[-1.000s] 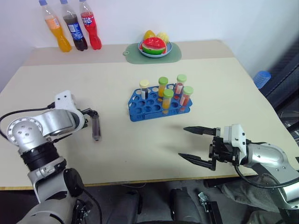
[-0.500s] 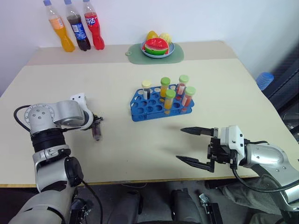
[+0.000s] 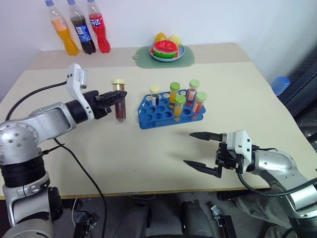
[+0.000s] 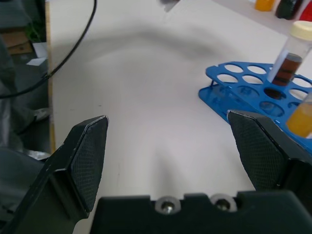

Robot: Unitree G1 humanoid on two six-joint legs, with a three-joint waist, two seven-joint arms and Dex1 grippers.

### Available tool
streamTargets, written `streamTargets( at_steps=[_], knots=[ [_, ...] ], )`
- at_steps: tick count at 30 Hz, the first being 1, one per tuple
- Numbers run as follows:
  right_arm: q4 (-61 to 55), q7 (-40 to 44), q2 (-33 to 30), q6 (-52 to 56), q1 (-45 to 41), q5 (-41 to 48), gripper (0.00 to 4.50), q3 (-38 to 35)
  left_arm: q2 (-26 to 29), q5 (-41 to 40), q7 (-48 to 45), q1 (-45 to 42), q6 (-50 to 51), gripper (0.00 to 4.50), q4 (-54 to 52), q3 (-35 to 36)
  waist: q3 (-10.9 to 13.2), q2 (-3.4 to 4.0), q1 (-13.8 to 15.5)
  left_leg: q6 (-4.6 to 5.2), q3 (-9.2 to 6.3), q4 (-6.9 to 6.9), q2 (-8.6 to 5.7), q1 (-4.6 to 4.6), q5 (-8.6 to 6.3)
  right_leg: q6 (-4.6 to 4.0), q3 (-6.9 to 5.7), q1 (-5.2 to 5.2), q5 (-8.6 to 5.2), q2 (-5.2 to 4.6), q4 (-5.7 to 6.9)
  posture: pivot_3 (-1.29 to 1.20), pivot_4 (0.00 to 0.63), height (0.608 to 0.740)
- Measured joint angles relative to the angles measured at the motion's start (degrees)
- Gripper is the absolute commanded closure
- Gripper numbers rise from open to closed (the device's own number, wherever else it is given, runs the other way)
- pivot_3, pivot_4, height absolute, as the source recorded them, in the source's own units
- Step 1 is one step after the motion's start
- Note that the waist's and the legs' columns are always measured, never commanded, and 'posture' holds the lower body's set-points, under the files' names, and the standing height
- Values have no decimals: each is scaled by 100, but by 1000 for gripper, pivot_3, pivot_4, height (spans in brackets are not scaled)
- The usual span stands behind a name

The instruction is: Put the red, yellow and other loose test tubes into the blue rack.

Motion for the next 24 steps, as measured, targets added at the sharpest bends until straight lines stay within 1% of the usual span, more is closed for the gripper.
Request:
streamTargets(
  at_steps=[2,4,5,9,10,13,16,20,24],
  knots=[
    [-1,-87,17,-17,72,-50,169,-9,-214,824,-752,34,-894,3270,-9,-514,2,-3,18,2,-2,2,0,-6,0,0,-2,0,0,0,-6,0,150,740],
    [-18,-204,55,-30,128,-104,169,-15,-616,1592,-1430,34,-2003,3270,145,-866,3,-5,11,4,-1,4,0,-8,-1,-1,-2,0,1,-1,-11,0,150,740],
    [-31,-269,67,-34,187,-129,169,-22,-696,2011,-1784,38,-2558,3270,281,-1095,3,-6,9,4,-1,2,1,-8,-1,-1,-2,0,1,-1,-12,0,150,740],
    [-166,-565,148,-41,463,-245,169,-77,-930,3332,-3312,-32,-4321,3270,1280,-1930,3,-4,0,9,4,-2,2,-7,-4,0,-2,-2,1,-1,-13,0,150,740],
    [-221,-623,175,-47,502,-273,169,-85,-1005,3543,-3543,-49,-4623,3270,1522,-2051,3,-6,-4,11,4,0,3,-7,-5,0,-2,-3,1,-1,-13,0,150,740],
    [-388,-849,253,-72,667,-386,169,-131,-1366,3838,-4182,-276,-5160,3270,2305,-2212,6,-10,7,46,-7,10,2,-13,-24,2,-5,-2,2,-1,-13,0,150,740],
    [-513,-1040,349,-73,741,-464,169,-142,-1579,3959,-4606,-601,-5408,3270,2994,-2217,6,-10,3,51,-16,14,1,-12,-27,3,-5,-2,3,-1,-11,0,150,740],
    [-613,-1216,440,-81,944,-573,169,-140,-1888,4175,-4802,-984,-5734,3270,3937,-2158,6,-10,3,51,-17,16,0,-12,-27,4,-5,-1,3,-1,-11,0,150,740],
    [-640,-1314,445,-92,1000,-670,169,-139,-2057,4444,-4852,-1280,-6151,3270,4744,-2040,6,-10,-11,51,-18,17,1,-10,-27,5,-5,-2,3,2,-9,0,150,740]
  ],
)
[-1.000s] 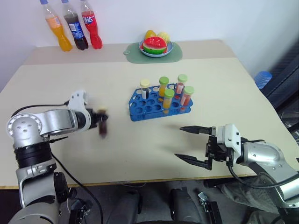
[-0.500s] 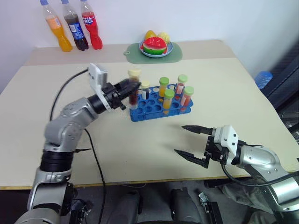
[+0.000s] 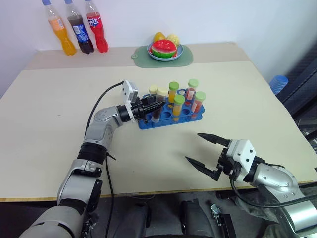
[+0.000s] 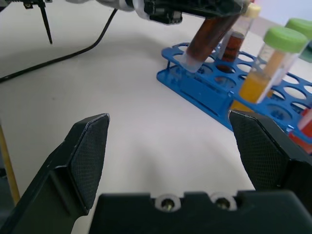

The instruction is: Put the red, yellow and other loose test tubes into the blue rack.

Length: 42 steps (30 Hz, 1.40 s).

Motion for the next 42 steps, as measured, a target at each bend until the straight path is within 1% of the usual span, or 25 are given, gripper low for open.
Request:
streamTargets(
  at_steps=[3,9,15,18,21,25,29,31,34,42],
  knots=[
    [-60,-62,7,0,5,-40,169,0,-71,194,-69,-175,-334,3270,375,53,0,0,7,0,0,1,0,1,0,0,0,1,0,-1,0,0,150,740],
    [-71,-147,27,-11,-10,-99,169,13,-382,568,-60,-383,-997,3270,979,73,-1,-1,12,1,0,6,-1,3,-1,3,0,7,1,0,0,0,150,740],
    [-68,-182,71,-12,-103,-160,169,70,-440,779,-192,-314,-1282,3270,964,82,-2,1,8,3,-1,7,-1,4,-2,3,0,8,1,0,3,0,150,740],
    [-60,-197,119,-14,-135,-165,169,111,-400,796,-332,-178,-1170,2164,787,90,-2,1,5,3,-1,7,-1,4,-2,3,0,8,1,0,3,0,150,740],
    [-42,-223,198,-21,-140,-167,169,131,-388,887,-213,201,-1121,638,653,72,-1,0,-6,3,-3,7,0,3,-2,3,0,4,1,1,4,0,150,740],
    [54,-404,344,-15,-148,-188,169,120,-273,1159,377,527,-1112,638,129,95,-1,0,6,3,-4,6,0,2,-2,3,1,4,1,1,4,0,150,740],
    [260,-639,442,-18,-91,-318,169,15,-19,1124,529,1038,-919,638,-858,237,-2,3,-1,2,-4,3,0,3,-2,3,2,3,1,1,3,0,150,740],
    [404,-821,530,-21,21,-387,169,-151,124,970,628,1497,-840,638,-1377,413,-3,4,-17,2,-3,-1,2,6,-2,3,3,2,1,0,4,0,150,740],
    [652,-1059,685,-49,307,-462,169,-403,508,751,622,2200,-806,638,-1867,752,-3,6,-43,2,-4,-8,3,8,-2,2,4,-1,1,1,6,0,150,740],
    [749,-1160,877,-307,1049,-464,169,-900,1625,177,312,4100,-301,638,-3246,1501,-3,11,-97,6,-6,-16,4,11,-5,0,3,3,-1,-1,5,0,150,740]
  ],
)
